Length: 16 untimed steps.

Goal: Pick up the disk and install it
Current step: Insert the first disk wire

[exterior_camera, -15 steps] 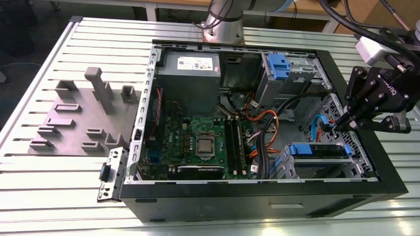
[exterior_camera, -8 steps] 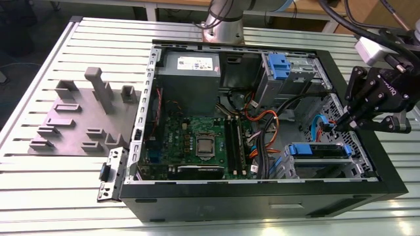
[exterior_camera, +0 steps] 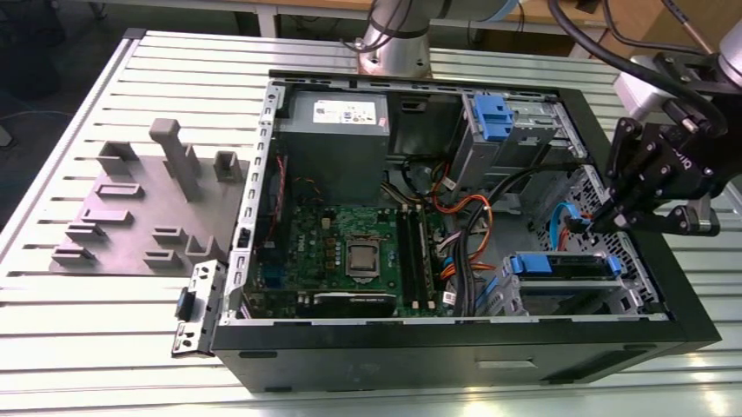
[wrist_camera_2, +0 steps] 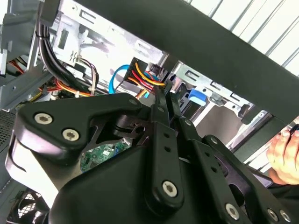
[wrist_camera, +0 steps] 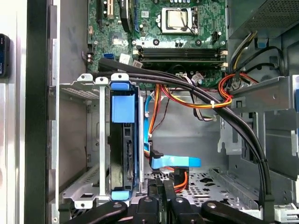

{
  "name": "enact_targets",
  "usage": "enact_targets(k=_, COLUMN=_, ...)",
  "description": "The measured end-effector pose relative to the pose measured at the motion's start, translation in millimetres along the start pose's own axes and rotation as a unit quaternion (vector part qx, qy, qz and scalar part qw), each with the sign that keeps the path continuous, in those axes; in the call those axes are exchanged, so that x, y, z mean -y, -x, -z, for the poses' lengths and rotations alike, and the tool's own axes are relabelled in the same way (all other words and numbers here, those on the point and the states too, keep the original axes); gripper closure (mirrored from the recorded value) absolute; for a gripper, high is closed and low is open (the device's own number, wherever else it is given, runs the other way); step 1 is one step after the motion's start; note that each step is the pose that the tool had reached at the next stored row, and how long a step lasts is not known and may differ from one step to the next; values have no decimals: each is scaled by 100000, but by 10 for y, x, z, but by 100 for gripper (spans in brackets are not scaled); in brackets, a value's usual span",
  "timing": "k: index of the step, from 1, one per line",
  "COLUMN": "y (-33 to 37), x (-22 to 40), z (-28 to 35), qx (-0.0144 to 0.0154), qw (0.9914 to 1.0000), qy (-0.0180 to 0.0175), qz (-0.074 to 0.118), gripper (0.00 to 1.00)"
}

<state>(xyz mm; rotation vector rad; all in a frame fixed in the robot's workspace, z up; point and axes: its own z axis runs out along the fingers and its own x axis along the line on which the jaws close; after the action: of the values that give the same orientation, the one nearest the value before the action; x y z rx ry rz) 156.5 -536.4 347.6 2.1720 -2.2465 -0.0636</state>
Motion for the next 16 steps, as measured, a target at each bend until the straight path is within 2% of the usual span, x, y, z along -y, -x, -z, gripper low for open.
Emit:
enact_targets(k=10, y=-106, x=-48, z=-4, qx=-8, qw=99999, qy=-213, qz=388, gripper=84)
enact_targets(k=16, y=-115, x=-93, z=-7, qx=0, qw=99997, qy=-567, qz=594, gripper=84)
